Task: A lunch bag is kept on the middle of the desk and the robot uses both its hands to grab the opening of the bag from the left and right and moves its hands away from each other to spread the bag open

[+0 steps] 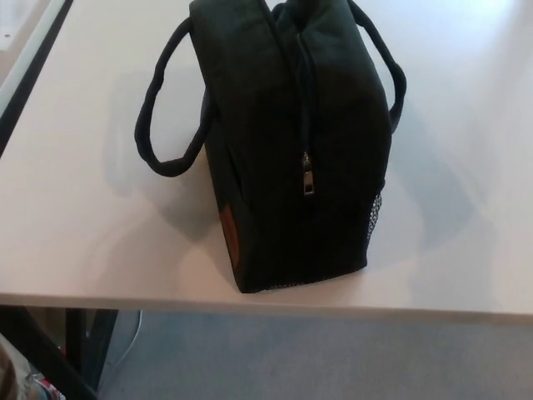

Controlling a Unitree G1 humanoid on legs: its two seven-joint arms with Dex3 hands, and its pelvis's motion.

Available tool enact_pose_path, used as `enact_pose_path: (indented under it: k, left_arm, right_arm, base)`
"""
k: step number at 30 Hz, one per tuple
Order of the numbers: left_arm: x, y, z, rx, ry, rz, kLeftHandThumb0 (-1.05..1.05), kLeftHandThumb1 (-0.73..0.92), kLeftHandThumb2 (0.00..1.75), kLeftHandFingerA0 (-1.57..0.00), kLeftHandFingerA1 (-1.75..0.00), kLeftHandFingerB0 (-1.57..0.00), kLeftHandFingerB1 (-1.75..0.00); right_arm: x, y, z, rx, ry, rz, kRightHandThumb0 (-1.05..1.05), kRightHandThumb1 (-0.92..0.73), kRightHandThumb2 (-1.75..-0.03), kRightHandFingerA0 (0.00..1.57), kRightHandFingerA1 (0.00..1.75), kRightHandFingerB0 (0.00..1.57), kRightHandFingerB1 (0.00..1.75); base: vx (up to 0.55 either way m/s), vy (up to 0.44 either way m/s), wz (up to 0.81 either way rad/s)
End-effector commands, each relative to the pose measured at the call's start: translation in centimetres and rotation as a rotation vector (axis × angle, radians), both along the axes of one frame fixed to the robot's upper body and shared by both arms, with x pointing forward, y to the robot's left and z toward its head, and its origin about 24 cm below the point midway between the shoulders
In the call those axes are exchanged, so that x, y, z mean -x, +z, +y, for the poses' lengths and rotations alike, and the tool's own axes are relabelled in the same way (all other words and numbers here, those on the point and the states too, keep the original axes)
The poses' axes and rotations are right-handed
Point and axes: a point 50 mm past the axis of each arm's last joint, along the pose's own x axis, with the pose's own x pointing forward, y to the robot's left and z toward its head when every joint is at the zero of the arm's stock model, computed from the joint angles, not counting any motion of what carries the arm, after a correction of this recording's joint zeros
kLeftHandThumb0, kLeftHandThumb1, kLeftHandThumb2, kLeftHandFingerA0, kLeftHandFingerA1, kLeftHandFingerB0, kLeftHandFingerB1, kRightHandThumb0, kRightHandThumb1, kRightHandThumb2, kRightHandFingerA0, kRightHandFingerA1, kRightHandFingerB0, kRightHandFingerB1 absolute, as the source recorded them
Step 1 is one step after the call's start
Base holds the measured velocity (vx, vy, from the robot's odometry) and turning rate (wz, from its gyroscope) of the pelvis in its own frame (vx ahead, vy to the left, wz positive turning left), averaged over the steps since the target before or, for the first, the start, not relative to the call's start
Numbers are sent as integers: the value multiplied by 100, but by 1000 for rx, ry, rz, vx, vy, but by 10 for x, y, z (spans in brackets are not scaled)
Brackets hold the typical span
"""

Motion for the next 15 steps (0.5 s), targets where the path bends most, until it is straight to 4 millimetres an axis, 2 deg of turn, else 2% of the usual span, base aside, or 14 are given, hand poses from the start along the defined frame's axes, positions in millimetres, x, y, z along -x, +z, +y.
enact_pose_path:
  k: [1,2,3,4,5,6,7,8,11,12,13,14,15]
  left_arm:
    - [160,-92,5,489,-37,193,4,62,82,-28,-34,-21,-29]
    - [187,-110,-3,492,2,241,-2,50,102,-23,-53,-12,-49]
    - [207,-121,-8,508,29,270,-2,50,102,-23,-53,-12,-49]
    - [223,-128,-13,557,37,287,-8,51,101,-28,-55,-16,-50]
    - [231,-132,-19,601,33,315,-6,69,67,-41,-39,-25,-31]
    - [249,-144,-33,734,11,384,-11,51,96,-28,-55,-10,-47]
    - [258,-149,-40,808,-1,416,-11,51,96,-28,-55,-10,-47]
    - [278,-156,-55,929,-13,501,-23,72,66,-30,-39,-18,-31]
    - [285,-158,-66,995,-38,554,-27,74,70,-25,-39,-16,-33]
    - [287,-157,-74,1026,-53,580,-40,77,75,-20,-38,-17,-35]
    - [290,-155,-82,1062,-66,608,-40,77,75,-20,-38,-17,-35]
    - [297,-160,-92,1065,-88,630,-24,64,112,-9,-51,-9,-50]
    - [297,-160,-94,1065,-94,629,-24,64,113,-9,-51,-8,-50]
  right_arm:
    - [202,-130,-6,-400,155,15,-33,-56,-57,29,37,20,30]
    - [231,-152,5,-491,119,68,-41,-65,-59,44,44,30,37]
    - [253,-166,15,-553,96,100,-41,-65,-59,44,44,30,37]
    - [268,-179,26,-592,87,155,-47,-70,-60,55,46,32,37]
    - [275,-186,32,-621,97,190,-45,-72,-61,46,41,30,33]
    - [287,-201,49,-713,114,280,-45,-70,-62,24,33,27,30]
    - [293,-207,58,-763,120,326,-45,-70,-62,24,33,27,30]
    - [307,-219,79,-835,126,402,-46,-72,-62,19,32,24,30]
    - [313,-225,90,-850,116,435,-48,-72,-63,16,30,22,29]
    - [313,-229,101,-847,128,447,-52,-72,-63,18,32,23,29]
    - [314,-233,115,-841,148,456,-52,-72,-63,18,32,23,29]
    - [313,-234,131,-831,226,456,-50,-69,-62,17,34,23,29]
    - [312,-234,135,-825,243,452,-51,-70,-62,17,33,21,28]
  base:
    - [0,0,0]
    - [0,0,0]
    - [0,0,0]
    - [0,0,0]
    - [0,0,0]
    - [0,0,0]
    - [0,0,0]
    - [0,0,0]
    - [0,0,0]
    - [0,0,0]
    - [0,0,0]
    - [0,0,0]
    - [0,0,0]
